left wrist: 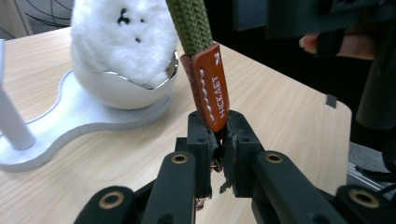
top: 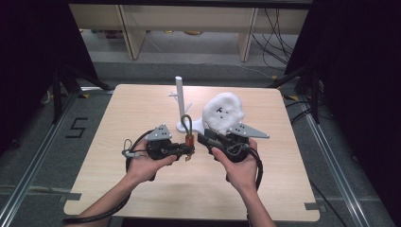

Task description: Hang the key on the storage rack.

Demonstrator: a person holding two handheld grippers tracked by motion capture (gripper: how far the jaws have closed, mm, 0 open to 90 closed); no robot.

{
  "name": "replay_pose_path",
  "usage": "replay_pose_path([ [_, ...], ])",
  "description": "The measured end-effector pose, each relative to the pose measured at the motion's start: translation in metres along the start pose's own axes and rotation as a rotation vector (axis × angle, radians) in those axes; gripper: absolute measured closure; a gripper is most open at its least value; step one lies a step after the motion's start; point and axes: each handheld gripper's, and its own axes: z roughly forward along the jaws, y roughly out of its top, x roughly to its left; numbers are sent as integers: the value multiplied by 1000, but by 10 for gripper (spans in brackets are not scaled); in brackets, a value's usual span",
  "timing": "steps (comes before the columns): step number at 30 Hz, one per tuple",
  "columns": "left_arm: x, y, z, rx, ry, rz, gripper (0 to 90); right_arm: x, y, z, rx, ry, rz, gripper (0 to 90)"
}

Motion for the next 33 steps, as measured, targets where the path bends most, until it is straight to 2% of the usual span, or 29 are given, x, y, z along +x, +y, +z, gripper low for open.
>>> replay_pose_path([
  [1,1,0,-2,5,14,-2,817,-1,0,-1,-5,-8,-10,615],
  [6,7,-3,-9,-10,37,9,818,-6,0,-6,-13,-21,6,599],
  [8,9,-5,-13,-5,58,10,817,-10,-2,-8,-8,-45,-12,587],
  [9,11,-6,-14,-6,58,12,818,-10,-2,-10,-8,-42,7,584],
  [10,12,-7,-15,-7,57,10,818,-11,-3,-11,-8,-52,4,581],
  [11,13,-8,-17,-1,74,8,818,-13,-4,-11,-16,-58,-7,577],
  [12,14,-8,-18,-3,76,11,818,-13,-4,-14,1,-55,12,573],
  [15,17,-10,-22,-1,88,9,818,-16,-6,-17,-5,-64,0,567],
  [16,18,-10,-23,-6,91,3,817,-16,-6,-18,-1,-69,13,564],
  [17,19,-11,-24,-4,96,6,818,-18,-7,-18,-20,-68,-1,561],
  [19,22,-12,-26,-9,99,2,818,-19,-7,-23,-4,-90,8,552],
  [20,23,-12,-26,-6,108,4,818,-20,-8,-23,-19,-86,14,547],
  [22,25,-13,-29,-1,125,2,818,-24,-9,-27,-9,-112,-3,542],
  [23,27,-13,-30,2,129,0,818,-24,-11,-27,-27,-99,14,541],
  [25,30,-14,-32,3,132,-4,817,-26,-12,-30,-27,-109,19,539],
  [26,31,-15,-32,4,134,-5,818,-26,-13,-33,-14,-120,47,538],
  [27,32,-15,-32,3,137,-7,818,-28,-14,-33,-30,-114,31,538],
  [28,34,-16,-32,-3,131,-8,818,-30,-16,-35,-28,-126,34,537],
  [29,35,-16,-33,5,146,-9,817,-30,-16,-37,-30,-129,40,536],
  [31,38,-16,-34,5,151,-7,817,-33,-18,-40,-41,-141,27,533],
  [33,40,-16,-35,9,157,-10,817,-35,-20,-44,-43,-146,36,532],
])
